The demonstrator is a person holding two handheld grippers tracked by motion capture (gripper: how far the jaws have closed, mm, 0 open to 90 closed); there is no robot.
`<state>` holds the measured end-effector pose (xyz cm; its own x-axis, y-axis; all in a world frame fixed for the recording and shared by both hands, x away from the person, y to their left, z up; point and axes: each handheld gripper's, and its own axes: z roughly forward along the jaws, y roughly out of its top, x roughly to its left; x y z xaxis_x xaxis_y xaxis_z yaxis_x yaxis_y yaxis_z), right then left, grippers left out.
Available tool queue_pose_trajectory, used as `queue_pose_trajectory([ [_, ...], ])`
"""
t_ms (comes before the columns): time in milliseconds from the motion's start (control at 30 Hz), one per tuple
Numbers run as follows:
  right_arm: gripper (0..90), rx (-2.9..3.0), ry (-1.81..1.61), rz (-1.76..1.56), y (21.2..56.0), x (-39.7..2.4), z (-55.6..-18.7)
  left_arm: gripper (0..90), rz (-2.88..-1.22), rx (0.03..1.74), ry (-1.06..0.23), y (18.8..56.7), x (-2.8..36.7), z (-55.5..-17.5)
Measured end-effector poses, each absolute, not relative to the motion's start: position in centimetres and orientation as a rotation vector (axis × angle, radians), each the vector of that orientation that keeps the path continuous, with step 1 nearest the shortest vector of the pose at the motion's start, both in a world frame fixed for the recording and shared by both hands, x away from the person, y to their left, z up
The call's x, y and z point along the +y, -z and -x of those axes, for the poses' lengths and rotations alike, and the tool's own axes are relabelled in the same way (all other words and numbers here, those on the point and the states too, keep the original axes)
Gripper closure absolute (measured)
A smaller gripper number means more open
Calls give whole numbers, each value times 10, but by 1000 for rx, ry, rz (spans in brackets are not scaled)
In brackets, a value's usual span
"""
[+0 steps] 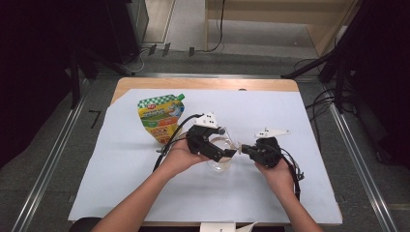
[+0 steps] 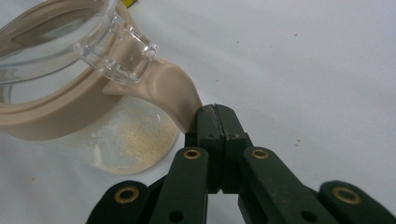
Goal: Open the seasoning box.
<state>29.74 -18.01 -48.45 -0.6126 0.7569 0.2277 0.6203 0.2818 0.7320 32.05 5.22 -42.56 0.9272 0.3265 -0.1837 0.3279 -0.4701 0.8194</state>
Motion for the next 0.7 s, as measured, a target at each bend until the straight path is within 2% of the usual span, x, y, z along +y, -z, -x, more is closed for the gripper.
queue_pose_trajectory([
  [467,900,2381,-1241,-1297,486,-181,-297,121,-2108,453,35,418,24,-333],
  [700,896,2381,-1236,-1289,486,-181,-297,77,-2136,466,61,418,15,-337],
])
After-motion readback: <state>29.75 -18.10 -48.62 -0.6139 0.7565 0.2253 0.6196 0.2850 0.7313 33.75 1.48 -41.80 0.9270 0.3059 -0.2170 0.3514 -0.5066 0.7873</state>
